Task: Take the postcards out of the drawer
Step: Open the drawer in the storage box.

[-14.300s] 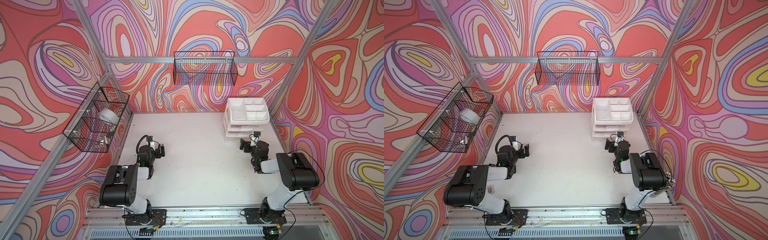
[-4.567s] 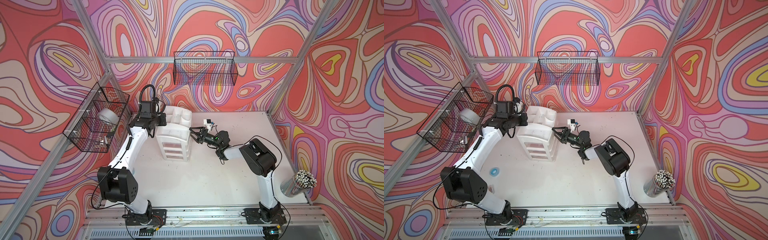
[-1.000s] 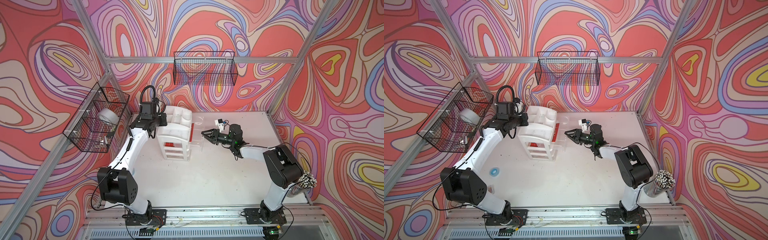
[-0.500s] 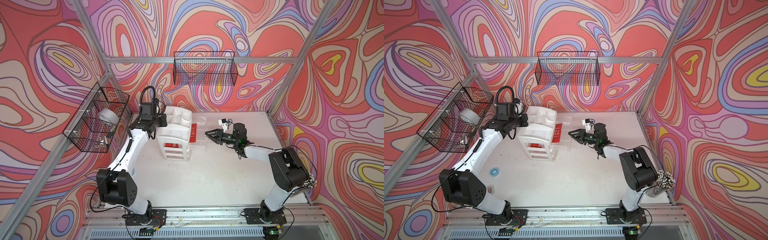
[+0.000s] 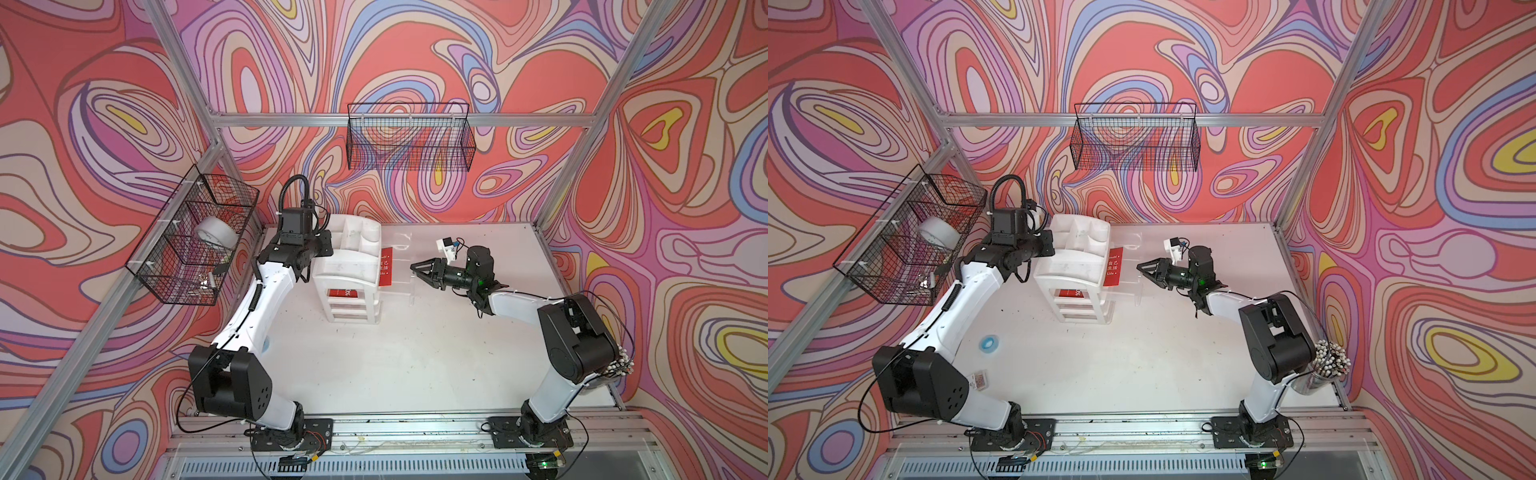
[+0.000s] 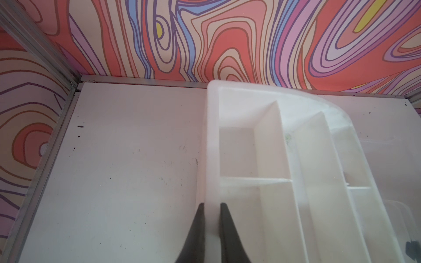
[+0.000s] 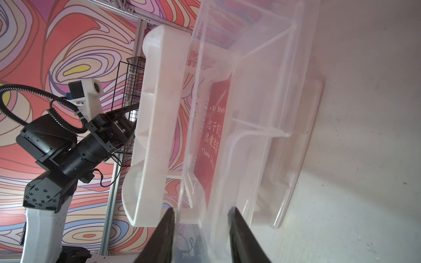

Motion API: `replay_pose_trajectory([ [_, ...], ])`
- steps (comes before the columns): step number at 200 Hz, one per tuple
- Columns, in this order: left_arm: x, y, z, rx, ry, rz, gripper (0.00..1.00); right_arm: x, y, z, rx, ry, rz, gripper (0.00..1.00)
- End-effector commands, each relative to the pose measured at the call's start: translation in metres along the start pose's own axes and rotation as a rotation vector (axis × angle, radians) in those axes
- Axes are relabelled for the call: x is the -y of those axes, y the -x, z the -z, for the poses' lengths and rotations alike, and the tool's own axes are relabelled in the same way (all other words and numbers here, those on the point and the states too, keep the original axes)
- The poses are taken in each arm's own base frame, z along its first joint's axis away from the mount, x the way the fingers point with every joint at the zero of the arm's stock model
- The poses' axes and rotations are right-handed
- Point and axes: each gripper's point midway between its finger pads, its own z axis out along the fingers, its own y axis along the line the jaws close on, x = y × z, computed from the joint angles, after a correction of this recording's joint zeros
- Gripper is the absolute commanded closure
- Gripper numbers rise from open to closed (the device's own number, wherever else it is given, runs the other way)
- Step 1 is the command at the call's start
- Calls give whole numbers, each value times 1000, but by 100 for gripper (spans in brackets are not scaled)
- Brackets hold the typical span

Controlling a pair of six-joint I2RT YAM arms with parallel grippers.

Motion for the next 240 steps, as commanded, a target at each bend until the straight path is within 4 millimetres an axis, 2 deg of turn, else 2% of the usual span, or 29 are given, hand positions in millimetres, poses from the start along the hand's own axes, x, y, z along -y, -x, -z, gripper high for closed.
replay_pose_trajectory([
  [1,-35,-20,2,-64,153,-12,100,10,21,12,67,-33,64,63],
  [97,-30,-18,-2,-64,122,-17,100,14,31,12,17,-93,97,62],
  [118,-27,-18,-4,-66,112,-17,100,8,34,11,5,-93,114,61],
  [123,-27,-18,-4,-67,109,-16,100,20,32,7,-9,-106,93,61],
  [149,-27,-19,-4,-70,109,-12,100,23,35,5,-20,-121,98,60],
  [200,-29,-22,-6,-79,120,2,100,20,36,8,-15,-151,117,52],
  [240,-25,-25,-11,-87,98,10,100,28,37,12,-8,-211,125,48],
])
